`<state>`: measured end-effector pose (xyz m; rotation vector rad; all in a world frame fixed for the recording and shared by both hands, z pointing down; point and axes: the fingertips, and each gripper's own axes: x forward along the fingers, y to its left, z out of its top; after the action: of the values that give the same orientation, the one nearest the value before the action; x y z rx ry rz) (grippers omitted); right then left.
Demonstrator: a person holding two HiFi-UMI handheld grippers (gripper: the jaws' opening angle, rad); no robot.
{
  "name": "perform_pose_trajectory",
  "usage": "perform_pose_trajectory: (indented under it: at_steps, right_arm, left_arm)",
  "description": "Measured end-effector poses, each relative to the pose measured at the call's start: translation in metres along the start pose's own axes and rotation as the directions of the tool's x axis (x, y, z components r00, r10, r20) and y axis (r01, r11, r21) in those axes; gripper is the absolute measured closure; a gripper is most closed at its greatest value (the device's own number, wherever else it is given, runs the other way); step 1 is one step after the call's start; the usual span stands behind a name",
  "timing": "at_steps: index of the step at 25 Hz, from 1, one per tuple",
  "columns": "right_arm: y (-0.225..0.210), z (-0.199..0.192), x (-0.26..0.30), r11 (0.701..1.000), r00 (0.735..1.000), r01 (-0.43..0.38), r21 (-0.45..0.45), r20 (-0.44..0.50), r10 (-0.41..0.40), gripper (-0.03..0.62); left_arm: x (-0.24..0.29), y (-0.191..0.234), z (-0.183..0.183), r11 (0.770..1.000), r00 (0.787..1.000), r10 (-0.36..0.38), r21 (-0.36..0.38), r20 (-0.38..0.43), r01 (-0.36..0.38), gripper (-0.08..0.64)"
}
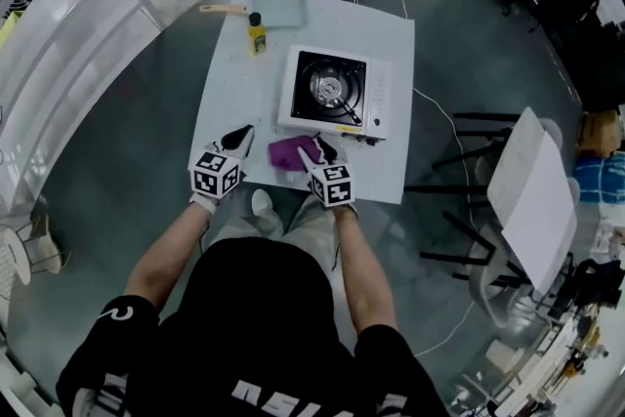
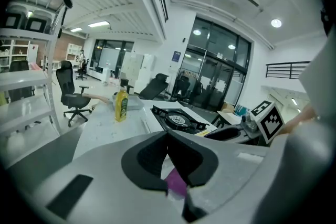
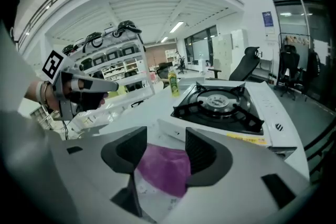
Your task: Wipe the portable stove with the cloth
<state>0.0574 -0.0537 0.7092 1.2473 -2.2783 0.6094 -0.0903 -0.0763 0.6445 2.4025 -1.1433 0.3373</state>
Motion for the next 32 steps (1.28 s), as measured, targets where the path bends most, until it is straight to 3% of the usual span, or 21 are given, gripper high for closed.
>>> perform_pose_trajectory:
  at_steps: [5,17,28,32]
  right_arm:
    - [0.014,-0.047,0.029,0.997,0.991,-0.052,-0.050,-0.126,0.045,0.295]
    - [0.015,-0.097,0.069,0.999,0.957,-0.040,-0.037,-0.290,0.028,0.262]
    - [0.015,-0.102,0.075,0.999,0.945,0.000,-0.043,-0.327,-0.014,0.271]
    - [0.027,-0.103,0.075,1.000,0.941,-0.012,-0.016,-0.339,0.006,0.364]
  left_arm:
    - [-0.001,0.002,-0.023,1.000,0.999,0.004,-0.019,-0.034,-0.005,0.561]
    - [0.000,0.020,-0.059,0.999,0.994,0.013,-0.046,-0.104,-0.018,0.561]
    - [0.001,0.024,-0.064,0.998,0.993,0.013,-0.054,-0.119,-0.019,0.561]
    - [0.000,0.022,-0.066,0.998,0.992,0.015,-0.057,-0.124,-0.022,0.561]
